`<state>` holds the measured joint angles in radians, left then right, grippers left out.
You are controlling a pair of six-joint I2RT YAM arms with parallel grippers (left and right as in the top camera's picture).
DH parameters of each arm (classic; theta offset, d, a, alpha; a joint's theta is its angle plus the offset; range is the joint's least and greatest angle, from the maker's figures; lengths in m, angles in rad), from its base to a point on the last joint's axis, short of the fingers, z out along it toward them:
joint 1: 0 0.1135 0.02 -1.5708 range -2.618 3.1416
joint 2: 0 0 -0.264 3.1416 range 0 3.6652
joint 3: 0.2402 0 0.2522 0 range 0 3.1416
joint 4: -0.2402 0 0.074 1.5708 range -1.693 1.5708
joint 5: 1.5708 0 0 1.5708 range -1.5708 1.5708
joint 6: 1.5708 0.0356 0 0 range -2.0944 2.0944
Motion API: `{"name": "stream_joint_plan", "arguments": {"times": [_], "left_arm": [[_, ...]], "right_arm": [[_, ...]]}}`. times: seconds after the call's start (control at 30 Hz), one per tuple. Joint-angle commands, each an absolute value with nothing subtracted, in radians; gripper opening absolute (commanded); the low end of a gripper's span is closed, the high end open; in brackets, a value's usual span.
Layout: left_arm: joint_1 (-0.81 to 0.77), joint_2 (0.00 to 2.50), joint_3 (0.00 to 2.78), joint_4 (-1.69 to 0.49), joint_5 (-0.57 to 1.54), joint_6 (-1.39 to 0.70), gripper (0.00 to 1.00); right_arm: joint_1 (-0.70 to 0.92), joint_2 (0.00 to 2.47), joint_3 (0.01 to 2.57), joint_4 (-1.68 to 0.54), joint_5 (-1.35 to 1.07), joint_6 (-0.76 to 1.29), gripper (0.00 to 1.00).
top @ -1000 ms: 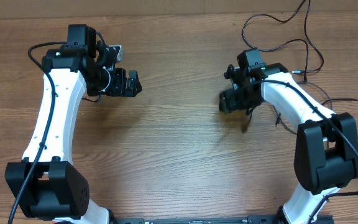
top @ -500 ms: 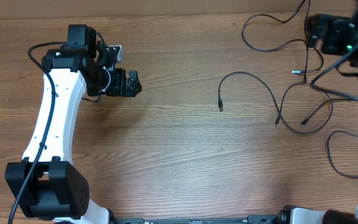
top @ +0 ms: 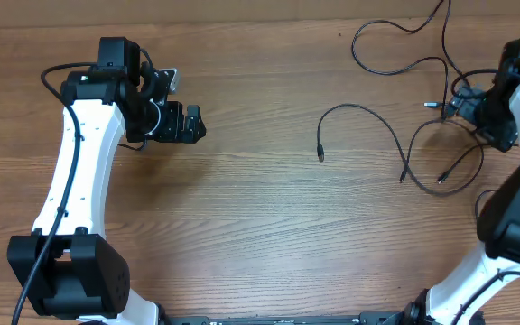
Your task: Untangle cables
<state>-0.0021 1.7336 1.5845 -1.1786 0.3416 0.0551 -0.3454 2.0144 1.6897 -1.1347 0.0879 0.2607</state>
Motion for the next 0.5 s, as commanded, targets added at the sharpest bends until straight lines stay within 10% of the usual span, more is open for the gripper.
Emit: {"name": "stream_joint_plan", "arguments": {"times": [0.0, 0.47], "left_arm": [[-0.007, 1.723, 1.588, -1.179, 0.360, 0.051, 1.00], [-0.007, 1.723, 1.588, -1.178, 0.360, 0.052, 1.00]], "right_arm": [[-0.345, 2.034, 1.689, -1.143, 0.233, 0.295, 1.00], [-0.503, 2.045, 1.552, -1.055, -0.012, 0.174, 1.00]]}}
